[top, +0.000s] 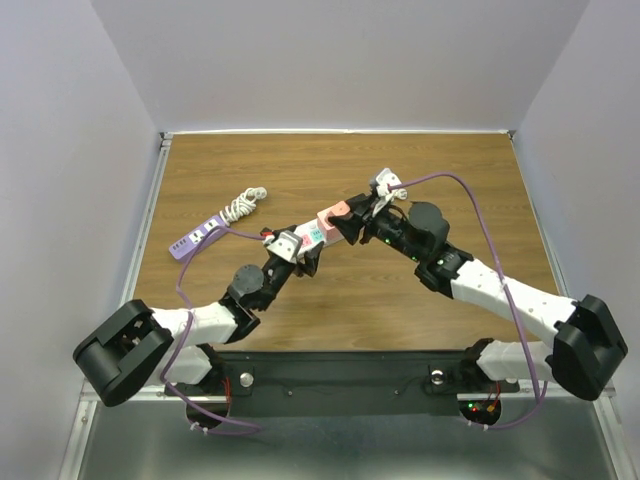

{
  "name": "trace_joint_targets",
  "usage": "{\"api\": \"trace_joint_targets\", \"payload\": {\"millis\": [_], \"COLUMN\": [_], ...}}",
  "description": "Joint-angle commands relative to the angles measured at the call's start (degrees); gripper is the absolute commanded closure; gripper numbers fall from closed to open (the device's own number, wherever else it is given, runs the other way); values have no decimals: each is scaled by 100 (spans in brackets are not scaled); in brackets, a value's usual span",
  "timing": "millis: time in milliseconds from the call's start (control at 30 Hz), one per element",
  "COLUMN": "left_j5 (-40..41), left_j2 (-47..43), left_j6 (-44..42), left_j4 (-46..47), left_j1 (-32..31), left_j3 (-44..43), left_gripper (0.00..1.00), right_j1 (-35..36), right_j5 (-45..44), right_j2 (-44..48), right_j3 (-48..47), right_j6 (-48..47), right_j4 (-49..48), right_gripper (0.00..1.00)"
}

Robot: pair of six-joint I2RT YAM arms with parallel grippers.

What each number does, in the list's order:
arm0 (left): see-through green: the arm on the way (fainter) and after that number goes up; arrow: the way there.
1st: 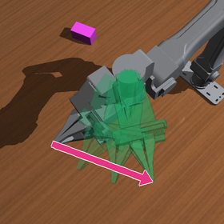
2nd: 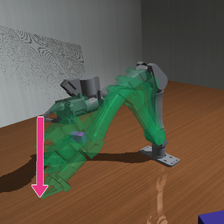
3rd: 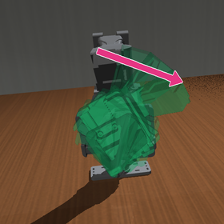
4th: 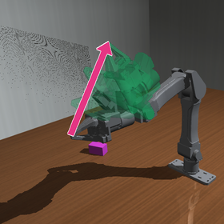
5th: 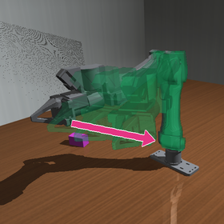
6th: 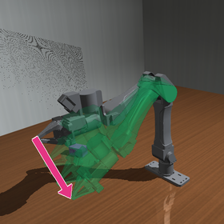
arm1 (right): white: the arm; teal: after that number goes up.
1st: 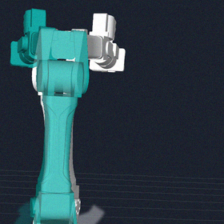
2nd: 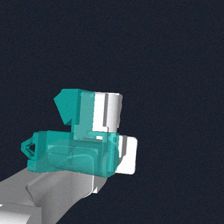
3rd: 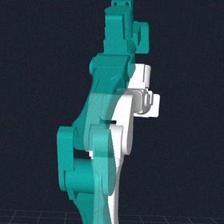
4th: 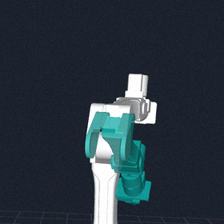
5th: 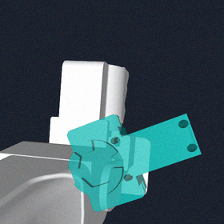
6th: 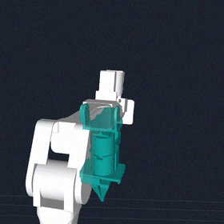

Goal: Insert the plug

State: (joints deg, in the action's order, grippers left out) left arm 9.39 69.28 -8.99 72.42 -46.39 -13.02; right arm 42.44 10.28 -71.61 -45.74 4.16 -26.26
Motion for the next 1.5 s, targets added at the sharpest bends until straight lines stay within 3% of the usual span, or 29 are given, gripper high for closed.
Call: {"api": "trace_joint_targets", "payload": {"millis": [0,133,233,500,567,667,767,1167,1467], "left_j5": [564,477,529,2004,2390,2340,2287,2217,2085], "left_j2": [-98,-134,-160,-1451,-1845,-2311,-2480,-1558,-1961], "left_j6": [458,873,1224,1453,1349,1295,1269,1163,1198], "left_j4": [-376,-1887,-2601,-1856,-1148,-582,-641,-668,-729], "left_j1": [86,411,622,666,675,684,693,702,693], "left_j3": [-350,-1235,-1440,-484,6,509,563,195,343], "left_gripper": [16,15,15,15,15,14,14,14,14], "right_j1": [-33,-34,-25,-33,-25,19,142,169,186], "right_j5": [-509,-615,-501,131,481,860,905,563,194], "right_j2": [262,113,-19,-809,-1090,-1345,-1688,-3033,-3587], "right_j3": [144,170,179,249,258,206,65,-770,-1157], "right_j6": [-354,-355,-355,-355,-503,-548,-688,-759,-821], "right_j4": [-318,-327,-362,-1003,-1300,-1548,-1610,-1751,-1838], "right_gripper": [99,99,99,99,99,99,99,99,99]}}
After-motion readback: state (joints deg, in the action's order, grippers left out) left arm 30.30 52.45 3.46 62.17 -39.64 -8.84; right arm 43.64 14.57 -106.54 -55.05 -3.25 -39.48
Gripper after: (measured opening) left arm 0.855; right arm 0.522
